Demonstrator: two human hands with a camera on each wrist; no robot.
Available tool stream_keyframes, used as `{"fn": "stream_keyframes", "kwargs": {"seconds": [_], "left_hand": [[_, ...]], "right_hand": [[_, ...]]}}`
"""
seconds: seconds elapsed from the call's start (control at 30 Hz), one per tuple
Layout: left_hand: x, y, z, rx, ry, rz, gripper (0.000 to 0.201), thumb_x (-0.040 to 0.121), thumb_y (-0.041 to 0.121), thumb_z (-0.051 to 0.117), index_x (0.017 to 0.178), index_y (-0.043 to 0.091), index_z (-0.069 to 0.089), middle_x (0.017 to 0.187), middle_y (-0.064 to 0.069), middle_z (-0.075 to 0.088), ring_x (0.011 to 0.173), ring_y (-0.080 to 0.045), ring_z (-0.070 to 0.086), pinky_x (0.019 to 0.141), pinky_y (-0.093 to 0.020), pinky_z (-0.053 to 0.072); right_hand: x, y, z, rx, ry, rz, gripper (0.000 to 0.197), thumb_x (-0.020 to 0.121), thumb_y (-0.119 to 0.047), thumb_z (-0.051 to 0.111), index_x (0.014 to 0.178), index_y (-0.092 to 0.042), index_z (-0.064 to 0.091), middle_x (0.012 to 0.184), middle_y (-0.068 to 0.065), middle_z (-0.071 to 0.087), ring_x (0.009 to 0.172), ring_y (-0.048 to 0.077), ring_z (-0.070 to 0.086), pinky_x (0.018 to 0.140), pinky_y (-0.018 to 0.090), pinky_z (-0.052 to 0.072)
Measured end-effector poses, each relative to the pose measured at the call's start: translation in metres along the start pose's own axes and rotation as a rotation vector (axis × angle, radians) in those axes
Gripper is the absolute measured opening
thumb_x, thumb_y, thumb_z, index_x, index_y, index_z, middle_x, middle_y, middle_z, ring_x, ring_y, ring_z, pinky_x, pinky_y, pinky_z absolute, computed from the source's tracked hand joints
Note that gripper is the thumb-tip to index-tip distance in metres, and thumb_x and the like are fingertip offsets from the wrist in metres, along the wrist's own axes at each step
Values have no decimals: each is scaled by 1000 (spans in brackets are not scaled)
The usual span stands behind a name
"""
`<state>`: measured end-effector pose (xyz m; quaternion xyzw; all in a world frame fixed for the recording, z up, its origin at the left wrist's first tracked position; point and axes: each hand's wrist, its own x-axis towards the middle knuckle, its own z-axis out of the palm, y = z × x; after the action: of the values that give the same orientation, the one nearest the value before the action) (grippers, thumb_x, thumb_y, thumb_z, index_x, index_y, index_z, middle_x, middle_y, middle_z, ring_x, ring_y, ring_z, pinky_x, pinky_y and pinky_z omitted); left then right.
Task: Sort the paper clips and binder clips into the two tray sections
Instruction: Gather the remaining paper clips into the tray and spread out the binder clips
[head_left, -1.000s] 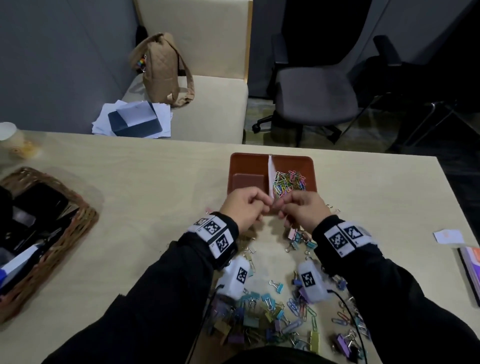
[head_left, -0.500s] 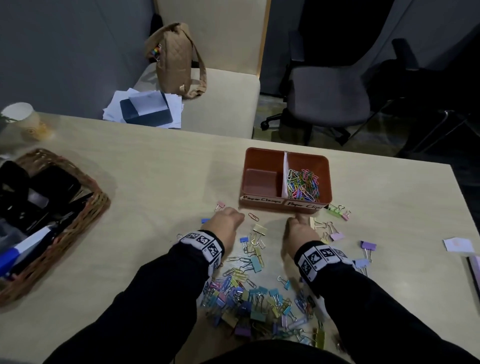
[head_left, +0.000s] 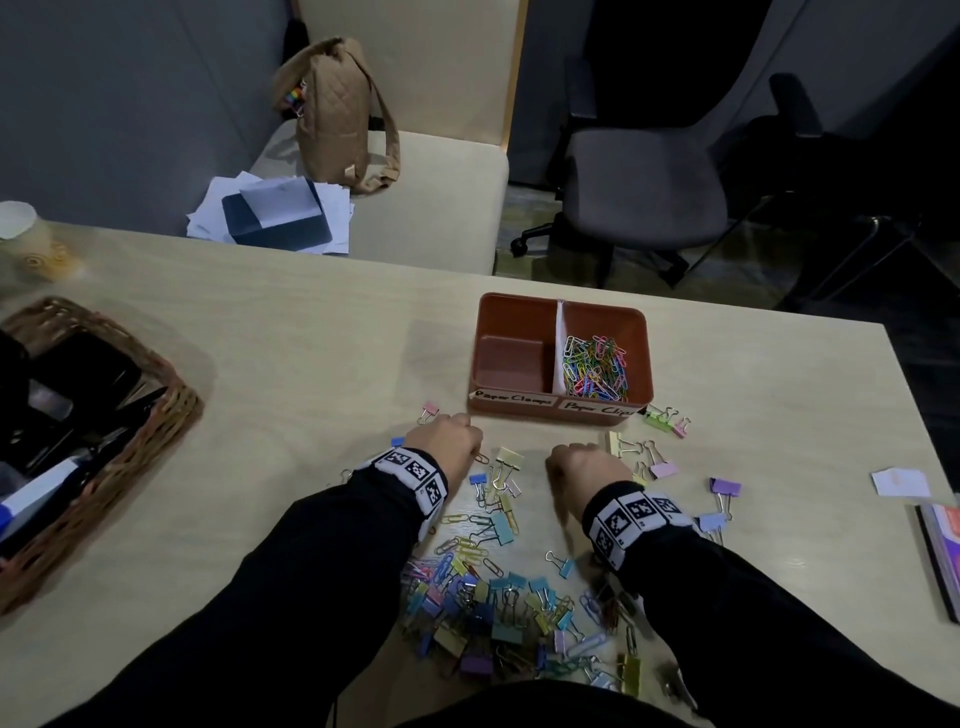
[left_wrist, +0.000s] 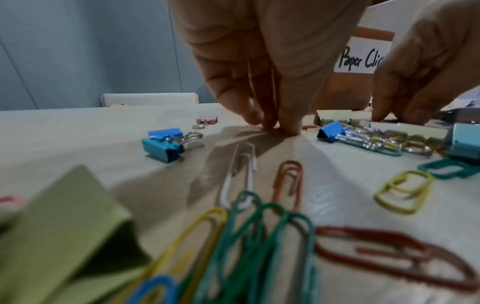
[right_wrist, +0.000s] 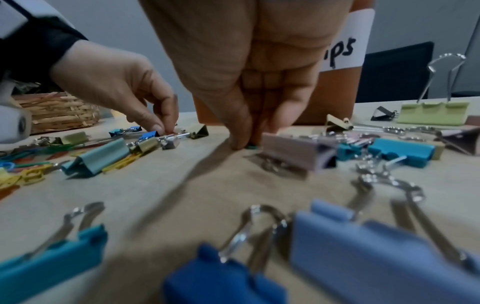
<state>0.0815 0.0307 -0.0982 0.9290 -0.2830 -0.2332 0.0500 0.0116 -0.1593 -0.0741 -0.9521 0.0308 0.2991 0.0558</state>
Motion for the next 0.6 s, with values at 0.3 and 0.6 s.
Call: {"fn": "stream_keyframes", "kwargs": {"seconds": [0.3,0.6], "left_hand": [[0,5,0,-106,12,-5,20,90,18,55,109,20,58,109,-1,55,95,-27,60,79,-38,53],[-4,3,0,-159,-50,-104,17,88,20,50,102,12,57,101,-9,62,89,-30,60,78,-39,52]], "right_hand": [[1,-9,15,10,17,55,55,73,-15,76,118,-8,45,111,9,59,105,27,55,92,38,50],[-3,-15,24,156,19,64,60,72,-1,72,121,-12,40,115,9,46,105,29,55,93,41,50]]}}
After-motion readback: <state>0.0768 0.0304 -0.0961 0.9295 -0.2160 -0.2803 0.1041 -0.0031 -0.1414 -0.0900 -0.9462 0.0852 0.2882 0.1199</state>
